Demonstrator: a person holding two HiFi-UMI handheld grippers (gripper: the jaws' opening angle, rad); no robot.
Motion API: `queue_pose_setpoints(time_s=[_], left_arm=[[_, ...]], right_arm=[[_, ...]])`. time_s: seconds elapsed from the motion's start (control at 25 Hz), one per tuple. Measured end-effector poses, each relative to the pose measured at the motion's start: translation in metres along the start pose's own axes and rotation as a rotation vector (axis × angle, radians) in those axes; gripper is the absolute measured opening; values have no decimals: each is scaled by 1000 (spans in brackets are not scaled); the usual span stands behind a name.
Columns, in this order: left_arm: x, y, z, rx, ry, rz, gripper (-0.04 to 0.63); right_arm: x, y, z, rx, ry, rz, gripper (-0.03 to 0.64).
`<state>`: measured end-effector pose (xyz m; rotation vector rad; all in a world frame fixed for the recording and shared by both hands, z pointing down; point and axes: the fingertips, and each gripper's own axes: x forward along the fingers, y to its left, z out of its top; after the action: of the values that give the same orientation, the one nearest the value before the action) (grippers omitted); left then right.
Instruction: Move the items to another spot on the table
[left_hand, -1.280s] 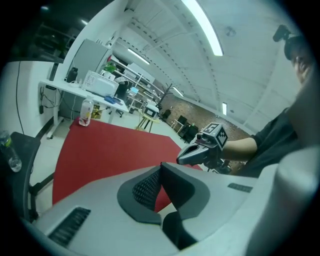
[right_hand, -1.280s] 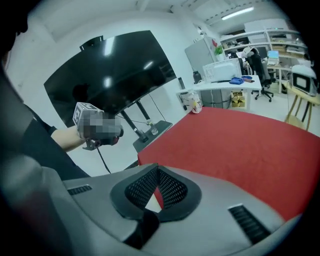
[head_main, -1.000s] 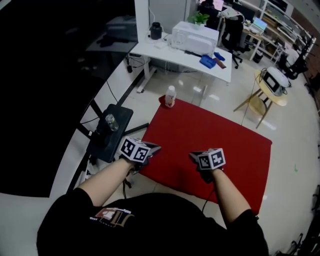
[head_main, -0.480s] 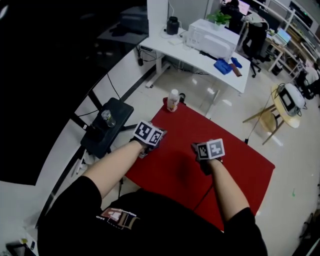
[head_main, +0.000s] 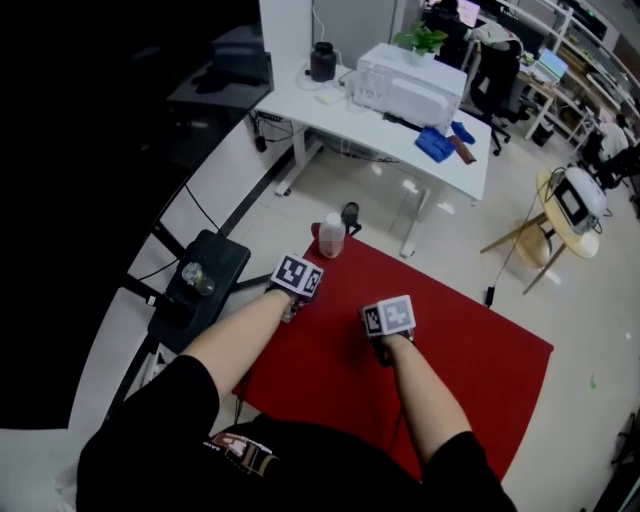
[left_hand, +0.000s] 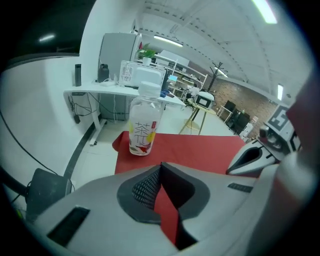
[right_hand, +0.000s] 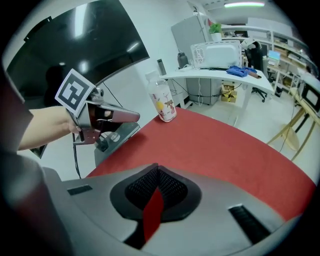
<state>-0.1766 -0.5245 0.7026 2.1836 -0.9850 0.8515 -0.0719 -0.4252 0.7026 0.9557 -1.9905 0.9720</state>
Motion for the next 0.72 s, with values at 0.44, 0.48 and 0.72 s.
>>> queue_pose_setpoints(time_s=[0.44,0.48,0.72], left_arm=[[51,45,37,-59,-79,55,383],[53,48,42,-52,-99,73,383],[74,43,58,-52,-140,84,383]], right_arm=[[35,-5,15,35,-19,5,-6],[36,-6,15,37,-20,5,-5],[31,-21,12,47,-24,-9,-5]])
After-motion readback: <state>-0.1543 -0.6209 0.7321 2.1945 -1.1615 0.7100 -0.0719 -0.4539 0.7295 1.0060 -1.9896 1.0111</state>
